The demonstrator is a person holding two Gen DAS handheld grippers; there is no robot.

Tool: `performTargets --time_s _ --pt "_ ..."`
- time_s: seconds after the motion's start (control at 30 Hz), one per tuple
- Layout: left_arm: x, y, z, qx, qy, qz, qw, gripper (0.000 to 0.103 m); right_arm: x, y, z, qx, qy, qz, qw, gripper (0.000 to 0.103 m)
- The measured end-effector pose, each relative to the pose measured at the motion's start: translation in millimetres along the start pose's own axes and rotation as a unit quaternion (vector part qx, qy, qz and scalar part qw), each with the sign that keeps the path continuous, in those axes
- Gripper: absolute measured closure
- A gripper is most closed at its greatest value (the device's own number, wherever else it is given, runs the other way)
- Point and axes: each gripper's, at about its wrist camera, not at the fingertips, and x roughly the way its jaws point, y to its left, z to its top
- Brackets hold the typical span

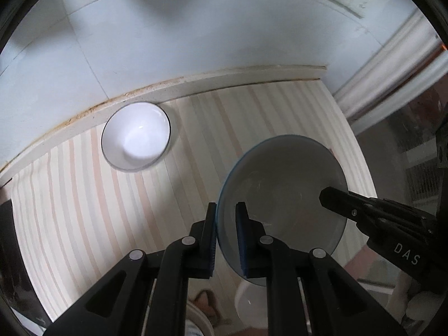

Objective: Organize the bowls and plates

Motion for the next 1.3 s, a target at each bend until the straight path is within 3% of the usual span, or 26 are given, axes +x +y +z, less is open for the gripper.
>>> performTargets --time_s 0.2,0.33,0.67,0.97,1.3 --pt "-13.8 -10.8 -32.5 0.003 0.013 -0.016 0.9998 0.092 -30.9 -1.1 -44.5 0.0 0.003 0.004 1.0 0.092" --pt "-2.6 -20.9 -53.0 0.015 0.037 -0.018 0.999 0.092 -38.3 -6.1 -77.5 0.003 0.016 0.001 1.0 0.092" --pt "46.2 -45.0 -89.5 0.055 0.099 0.005 0.9936 0.092 -6.0 -41.9 -135.7 0.04 0.073 -0.022 0.996 0.092" --pt "62.7 -43.3 -99.3 0.062 0.123 0.028 0.99 0.092 19.6 -53.8 -152.0 0.045 0.102 -0.022 0.994 0.092" --pt "72.8 -41.7 -111.0 0.063 0.138 0.041 0.9875 0.092 31.0 -46.2 -148.5 0.025 0.117 -0.035 0.992 0.092"
